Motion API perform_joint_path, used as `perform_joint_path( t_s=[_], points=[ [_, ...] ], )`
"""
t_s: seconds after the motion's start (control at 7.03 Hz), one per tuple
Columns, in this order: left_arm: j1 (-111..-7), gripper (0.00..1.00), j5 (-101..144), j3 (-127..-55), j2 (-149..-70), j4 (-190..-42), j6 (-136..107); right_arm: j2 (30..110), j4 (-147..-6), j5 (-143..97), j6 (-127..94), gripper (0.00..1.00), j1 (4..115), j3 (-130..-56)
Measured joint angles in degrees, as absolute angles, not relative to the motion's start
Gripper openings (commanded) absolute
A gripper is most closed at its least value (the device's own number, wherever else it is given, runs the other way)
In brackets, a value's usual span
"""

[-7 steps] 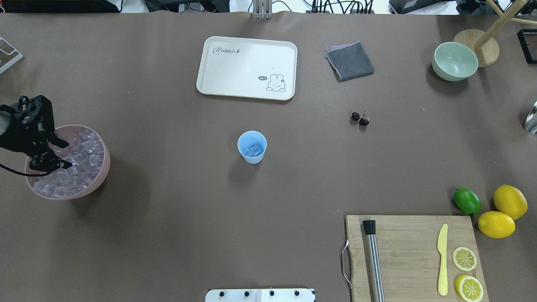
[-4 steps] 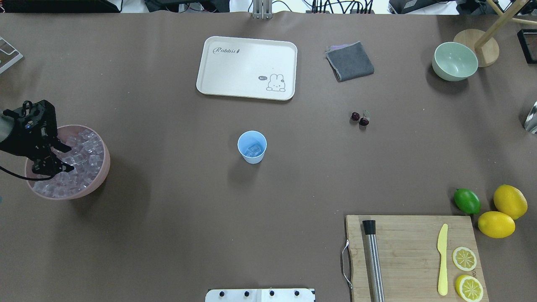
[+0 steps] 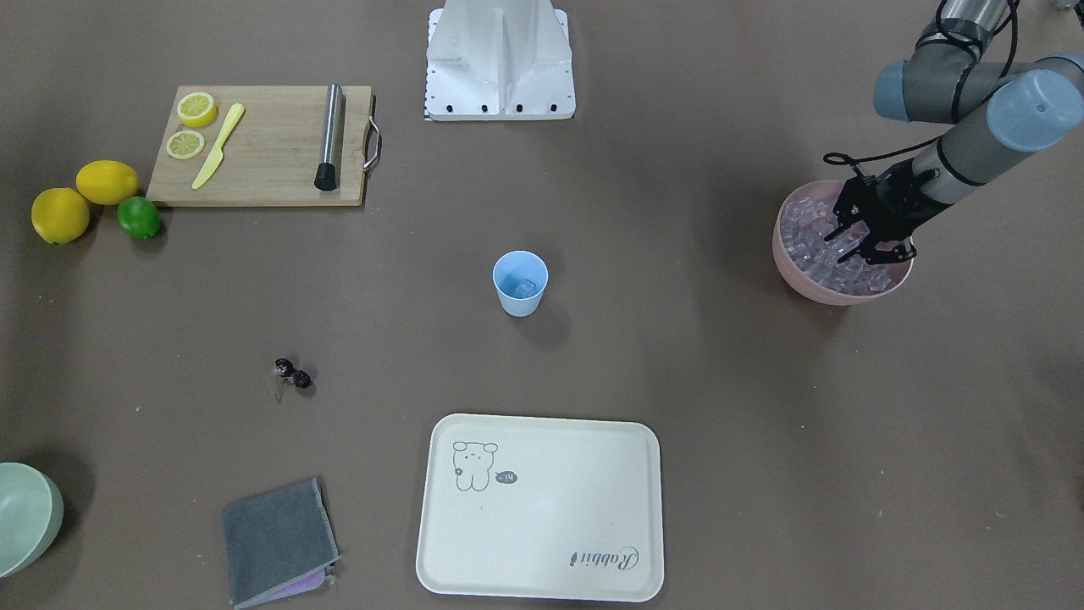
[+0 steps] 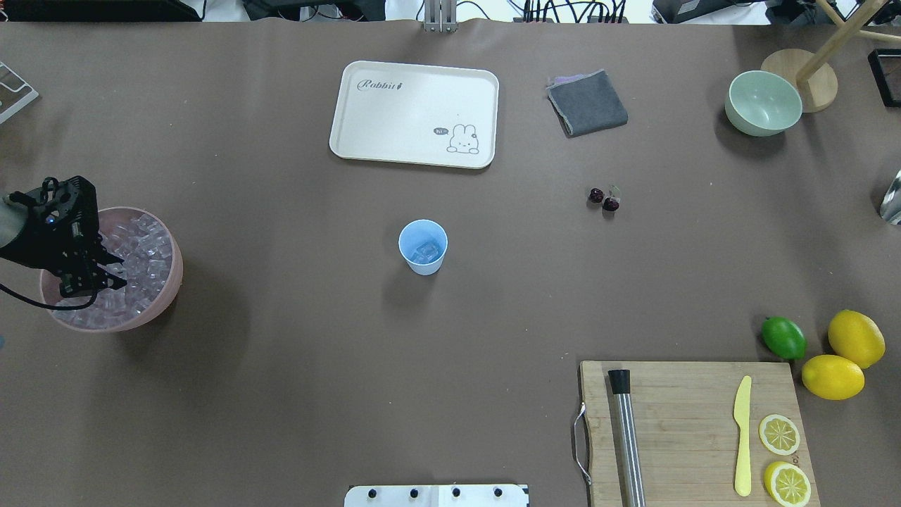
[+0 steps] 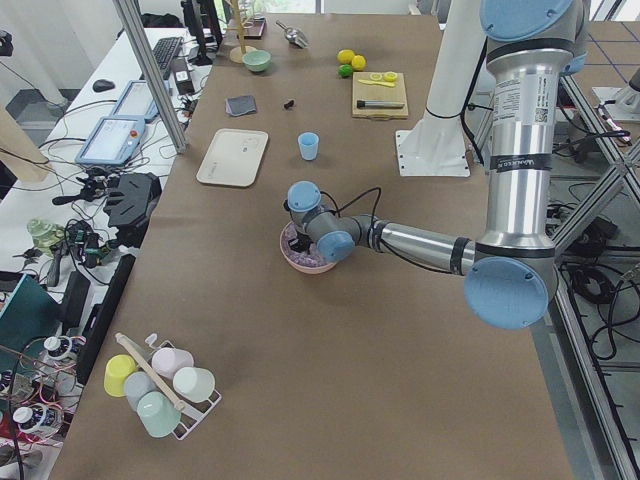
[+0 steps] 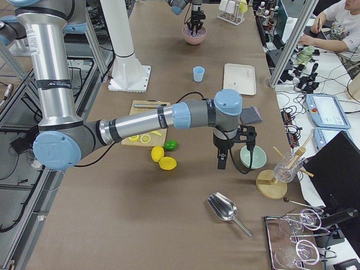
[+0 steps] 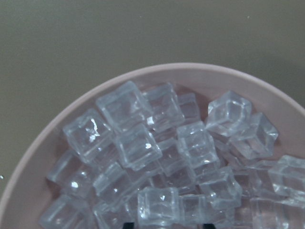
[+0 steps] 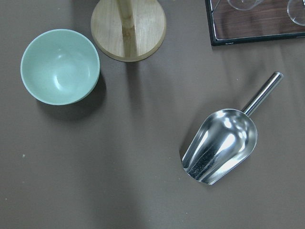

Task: Put ice and cherries in cup
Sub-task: 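Lower the left gripper into the bowl and grasp another ice cube, then carry the ice cube with the left gripper over the cup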

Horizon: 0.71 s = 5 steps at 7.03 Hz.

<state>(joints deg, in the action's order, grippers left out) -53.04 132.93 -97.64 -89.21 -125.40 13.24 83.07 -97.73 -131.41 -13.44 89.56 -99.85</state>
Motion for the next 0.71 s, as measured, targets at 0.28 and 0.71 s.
perform_joint_path(
  t_s=[0.28, 0.71],
  points=[
    [-55.3, 0.00, 136.5, -98.6, -89.7, -124.9, 13.1, 83.1, -97.8, -131.5, -13.5, 1.00, 89.6, -99.8],
    [-60.2, 0.00, 142.8, -98.5, -95.7, -124.6, 10.3, 82.9, -97.8, -131.7, -13.5, 1.00, 89.6, -99.4]
  ],
)
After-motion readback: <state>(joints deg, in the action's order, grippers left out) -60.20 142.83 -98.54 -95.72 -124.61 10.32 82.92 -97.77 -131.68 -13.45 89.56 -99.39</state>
